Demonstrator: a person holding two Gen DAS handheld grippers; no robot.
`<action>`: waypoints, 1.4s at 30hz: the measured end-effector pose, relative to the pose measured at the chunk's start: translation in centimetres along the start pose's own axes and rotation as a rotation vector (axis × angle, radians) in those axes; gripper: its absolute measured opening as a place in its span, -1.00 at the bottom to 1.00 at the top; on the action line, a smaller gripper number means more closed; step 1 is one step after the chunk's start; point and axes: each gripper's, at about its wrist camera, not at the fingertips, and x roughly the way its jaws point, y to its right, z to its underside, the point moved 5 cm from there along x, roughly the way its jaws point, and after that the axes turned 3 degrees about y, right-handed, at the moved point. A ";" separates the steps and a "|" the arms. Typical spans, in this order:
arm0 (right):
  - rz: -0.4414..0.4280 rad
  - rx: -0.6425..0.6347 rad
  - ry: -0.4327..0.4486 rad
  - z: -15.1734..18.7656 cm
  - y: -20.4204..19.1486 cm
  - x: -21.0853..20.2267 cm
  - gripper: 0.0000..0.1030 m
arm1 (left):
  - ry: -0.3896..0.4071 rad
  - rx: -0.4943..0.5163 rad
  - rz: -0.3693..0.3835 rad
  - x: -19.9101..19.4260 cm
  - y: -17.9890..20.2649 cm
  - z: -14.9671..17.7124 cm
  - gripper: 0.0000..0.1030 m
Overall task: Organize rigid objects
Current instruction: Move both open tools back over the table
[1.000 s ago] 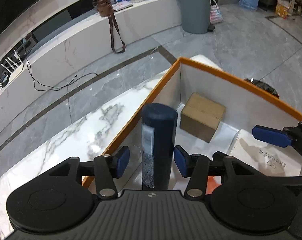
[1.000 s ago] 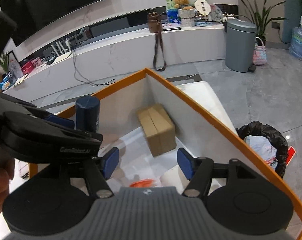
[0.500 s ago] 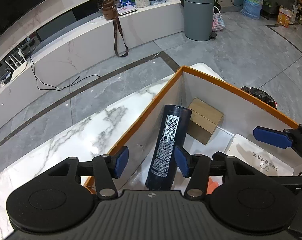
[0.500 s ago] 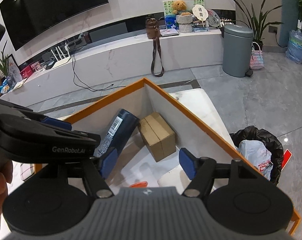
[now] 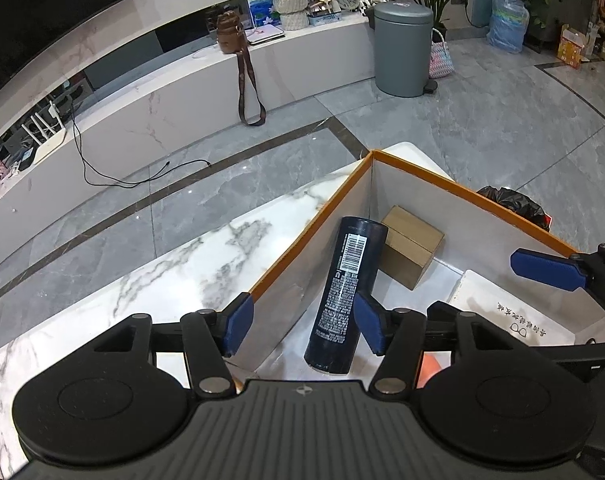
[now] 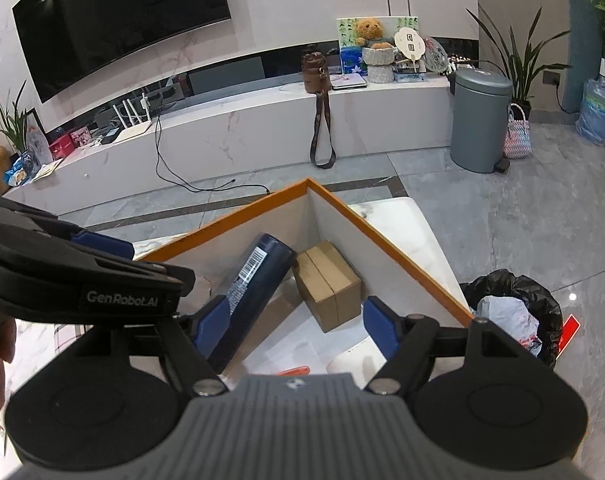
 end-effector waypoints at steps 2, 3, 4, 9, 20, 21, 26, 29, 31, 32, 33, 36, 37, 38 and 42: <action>-0.001 -0.005 0.006 -0.2 -0.3 -0.4 0.42 | 0.006 0.001 -0.004 -0.5 -0.1 0.0 0.32; 0.000 -0.008 0.010 -0.2 -0.4 -0.6 0.42 | 0.010 0.002 -0.006 -0.7 -0.2 0.0 0.33; 0.000 -0.012 0.014 -0.3 -0.5 -0.7 0.42 | 0.012 0.001 -0.007 -1.0 -0.3 0.0 0.33; -0.002 -0.021 0.028 -0.6 -1.2 -1.8 0.43 | 0.034 -0.011 -0.004 -2.4 -0.8 0.4 0.40; -0.007 -0.133 0.055 0.0 -5.2 -5.0 0.49 | 0.101 -0.089 -0.030 -6.0 -4.0 3.7 0.47; -0.009 -0.146 0.057 0.1 -5.7 -5.3 0.51 | 0.111 -0.090 -0.042 -6.4 -4.3 4.1 0.47; -0.034 -0.207 0.057 1.4 -8.5 -6.6 0.51 | 0.139 -0.145 -0.066 -8.5 -7.0 7.4 0.48; -0.044 -0.238 0.060 2.1 -10.1 -7.3 0.51 | 0.134 -0.170 -0.088 -9.6 -8.9 10.0 0.50; -0.052 -0.257 0.063 2.7 -11.1 -7.7 0.51 | 0.132 -0.188 -0.109 -10.3 -10.2 11.8 0.50; -0.055 -0.267 0.063 3.0 -11.6 -7.9 0.51 | 0.131 -0.205 -0.118 -10.7 -11.0 12.8 0.50; -0.059 -0.279 0.061 3.2 -12.1 -8.0 0.51 | 0.131 -0.224 -0.122 -11.0 -11.8 13.7 0.50; -0.067 -0.323 0.056 4.4 -13.8 -8.5 0.51 | 0.132 -0.279 -0.133 -11.9 -13.9 16.8 0.50; -0.069 -0.338 0.056 4.8 -14.2 -8.7 0.51 | 0.132 -0.293 -0.138 -12.2 -14.5 17.7 0.52; -0.071 -0.353 0.057 5.2 -14.5 -8.9 0.51 | 0.132 -0.308 -0.143 -12.3 -15.1 18.7 0.53; -0.074 -0.406 0.046 6.8 -15.6 -9.1 0.51 | 0.118 -0.359 -0.167 -12.5 -17.2 22.5 0.59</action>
